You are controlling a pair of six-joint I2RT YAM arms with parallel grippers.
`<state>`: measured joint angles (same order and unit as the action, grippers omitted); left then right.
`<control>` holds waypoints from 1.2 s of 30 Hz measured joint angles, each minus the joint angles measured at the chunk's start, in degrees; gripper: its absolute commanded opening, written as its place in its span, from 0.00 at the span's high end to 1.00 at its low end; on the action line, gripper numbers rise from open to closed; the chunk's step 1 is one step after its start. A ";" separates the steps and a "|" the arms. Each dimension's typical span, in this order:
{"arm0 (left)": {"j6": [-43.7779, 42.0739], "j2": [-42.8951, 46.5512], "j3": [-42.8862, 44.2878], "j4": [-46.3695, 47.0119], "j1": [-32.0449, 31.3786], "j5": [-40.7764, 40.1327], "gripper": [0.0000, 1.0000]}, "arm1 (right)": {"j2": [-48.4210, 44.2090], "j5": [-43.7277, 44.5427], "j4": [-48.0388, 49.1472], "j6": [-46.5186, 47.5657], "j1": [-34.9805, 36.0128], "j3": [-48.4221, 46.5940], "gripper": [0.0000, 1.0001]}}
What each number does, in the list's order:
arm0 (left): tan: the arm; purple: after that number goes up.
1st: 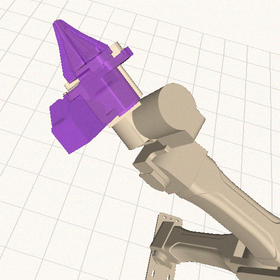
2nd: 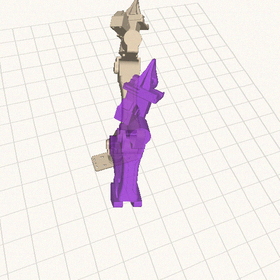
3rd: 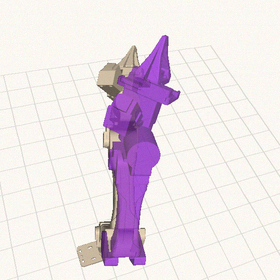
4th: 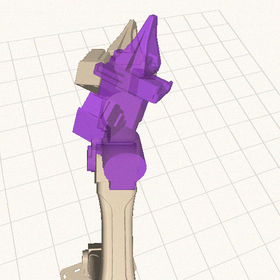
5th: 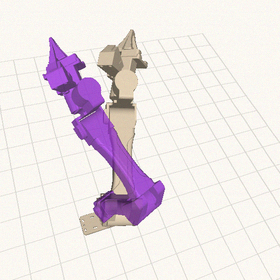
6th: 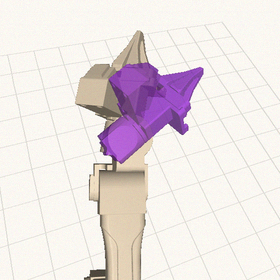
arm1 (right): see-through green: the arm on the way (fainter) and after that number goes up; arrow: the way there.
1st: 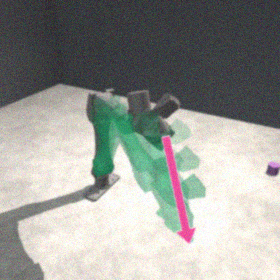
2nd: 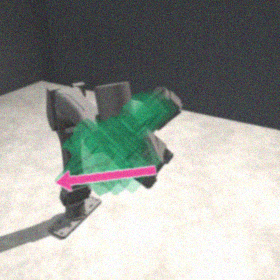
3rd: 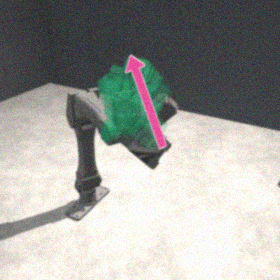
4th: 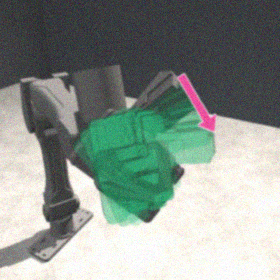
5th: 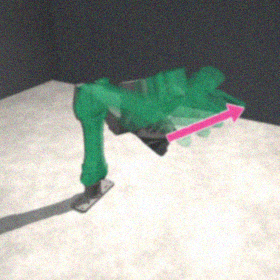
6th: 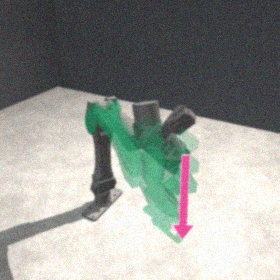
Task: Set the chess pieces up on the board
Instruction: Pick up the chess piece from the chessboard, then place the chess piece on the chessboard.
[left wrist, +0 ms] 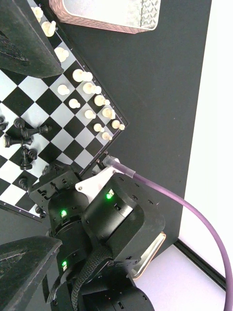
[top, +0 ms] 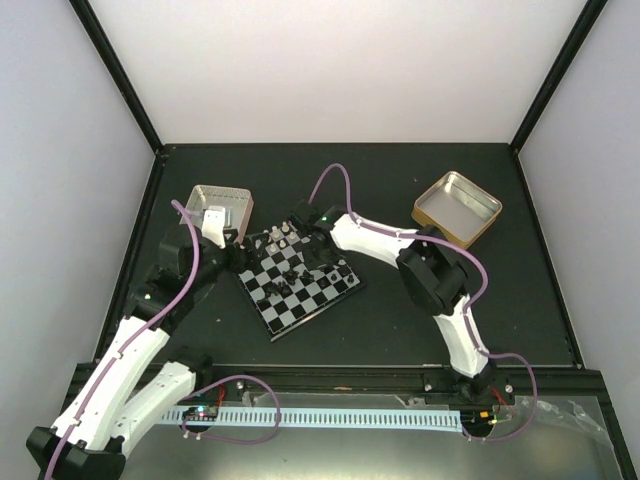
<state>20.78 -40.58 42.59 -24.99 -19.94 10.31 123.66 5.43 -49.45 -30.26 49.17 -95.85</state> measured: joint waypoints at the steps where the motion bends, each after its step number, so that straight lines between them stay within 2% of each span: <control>1: 0.00 0.00 0.00 0.00 0.00 0.00 0.09 | -0.33 0.02 0.57 -0.11 0.00 0.52 0.90; 5: 0.35 0.00 -0.13 0.13 0.00 0.17 0.09 | -2.99 -0.13 3.32 -1.25 -0.24 4.26 0.91; 10: 2.43 0.00 -1.68 2.73 0.00 2.43 0.10 | -11.30 -3.78 9.90 -5.79 -1.95 11.08 0.90; 15: 6.34 -0.68 -5.53 8.61 0.00 8.13 0.11 | -22.49 -10.16 20.31 -14.36 -4.76 18.16 0.89; 20: 9.20 -4.00 -7.65 14.16 -0.63 12.11 0.14 | -30.36 -20.02 34.51 -28.13 -5.60 25.86 0.89; 28: 10.97 -7.80 -9.35 22.36 -7.67 10.84 0.34 | -34.16 -30.12 52.48 -49.75 -5.49 34.05 0.89; 32: 10.82 -7.80 -10.97 25.73 -11.04 7.39 0.49 | -34.18 -33.00 57.72 -55.25 -5.49 34.53 0.89; 36: 10.82 -7.76 -13.27 29.14 -11.80 4.70 0.56 | -34.23 -34.67 61.24 -58.27 -5.49 35.17 0.89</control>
<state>31.59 -48.34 29.32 4.14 -31.75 15.00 89.43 -29.23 11.79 -88.53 43.68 -60.69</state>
